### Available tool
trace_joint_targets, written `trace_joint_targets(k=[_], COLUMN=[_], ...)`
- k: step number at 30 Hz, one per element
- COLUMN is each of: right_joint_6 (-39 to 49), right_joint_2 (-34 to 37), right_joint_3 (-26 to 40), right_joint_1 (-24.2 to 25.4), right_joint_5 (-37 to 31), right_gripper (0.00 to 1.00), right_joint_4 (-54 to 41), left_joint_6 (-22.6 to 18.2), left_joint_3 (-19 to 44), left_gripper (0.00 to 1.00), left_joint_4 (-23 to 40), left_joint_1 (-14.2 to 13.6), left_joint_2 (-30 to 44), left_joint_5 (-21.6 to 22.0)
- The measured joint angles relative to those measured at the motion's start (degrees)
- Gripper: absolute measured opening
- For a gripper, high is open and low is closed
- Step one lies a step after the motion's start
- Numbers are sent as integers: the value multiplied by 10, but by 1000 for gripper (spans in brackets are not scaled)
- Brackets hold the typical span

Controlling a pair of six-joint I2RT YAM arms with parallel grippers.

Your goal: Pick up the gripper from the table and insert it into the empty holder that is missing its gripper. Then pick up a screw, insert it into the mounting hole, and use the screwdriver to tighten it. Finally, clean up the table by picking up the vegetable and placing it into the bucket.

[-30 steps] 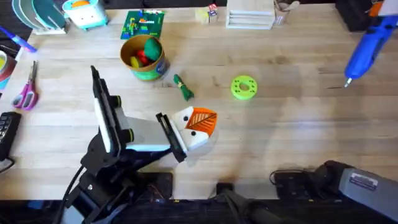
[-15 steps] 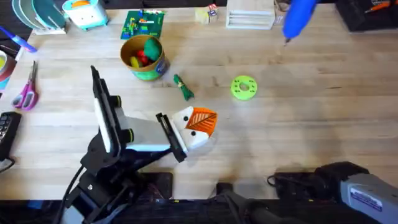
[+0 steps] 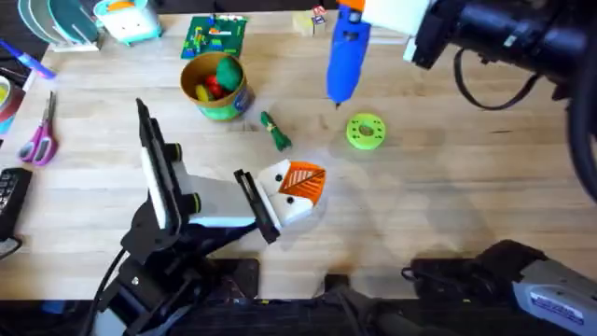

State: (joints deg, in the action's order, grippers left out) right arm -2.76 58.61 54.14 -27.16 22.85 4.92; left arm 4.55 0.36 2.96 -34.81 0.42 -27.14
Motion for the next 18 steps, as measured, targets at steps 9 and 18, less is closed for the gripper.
trace_joint_targets(k=[9, 18], right_joint_6=[-9, -59], right_joint_2=[-7, -9], right_joint_3=[-3, -80], right_joint_1=[-73, -118], right_joint_5=[110, 126], right_gripper=[24, 24], right_joint_4=[61, 227], left_joint_6=[0, 0], left_joint_3=[0, 0], left_gripper=[15, 15], left_joint_4=[0, 0], left_joint_1=[0, 0], left_joint_2=[0, 0], left_joint_5=[0, 0])
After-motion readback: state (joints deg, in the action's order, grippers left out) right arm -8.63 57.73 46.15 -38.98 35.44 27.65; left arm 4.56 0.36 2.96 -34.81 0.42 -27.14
